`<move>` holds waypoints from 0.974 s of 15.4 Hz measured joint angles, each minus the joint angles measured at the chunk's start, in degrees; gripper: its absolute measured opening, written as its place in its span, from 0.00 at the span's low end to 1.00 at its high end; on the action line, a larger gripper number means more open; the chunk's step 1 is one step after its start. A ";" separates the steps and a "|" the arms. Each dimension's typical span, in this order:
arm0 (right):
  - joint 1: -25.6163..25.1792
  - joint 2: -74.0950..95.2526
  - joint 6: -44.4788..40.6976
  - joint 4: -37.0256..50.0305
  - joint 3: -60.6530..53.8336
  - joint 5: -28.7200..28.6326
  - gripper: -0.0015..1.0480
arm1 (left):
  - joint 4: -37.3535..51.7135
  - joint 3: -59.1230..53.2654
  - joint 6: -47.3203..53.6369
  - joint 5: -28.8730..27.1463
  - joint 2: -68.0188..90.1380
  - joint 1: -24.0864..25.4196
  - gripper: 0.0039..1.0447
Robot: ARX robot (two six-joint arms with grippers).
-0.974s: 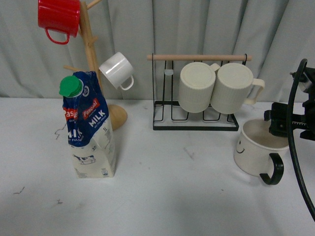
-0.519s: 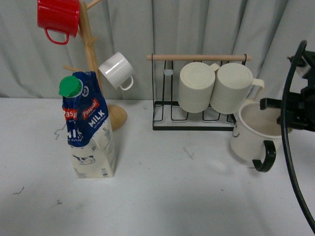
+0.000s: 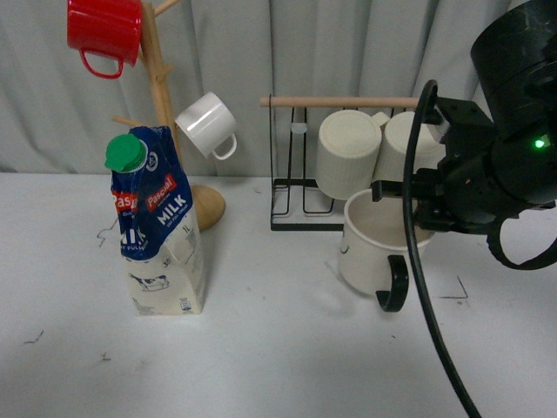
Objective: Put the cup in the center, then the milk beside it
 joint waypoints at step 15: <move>2.08 3.63 0.87 -3.63 2.84 -0.96 0.30 | 0.02 0.00 0.00 0.00 0.00 0.00 0.94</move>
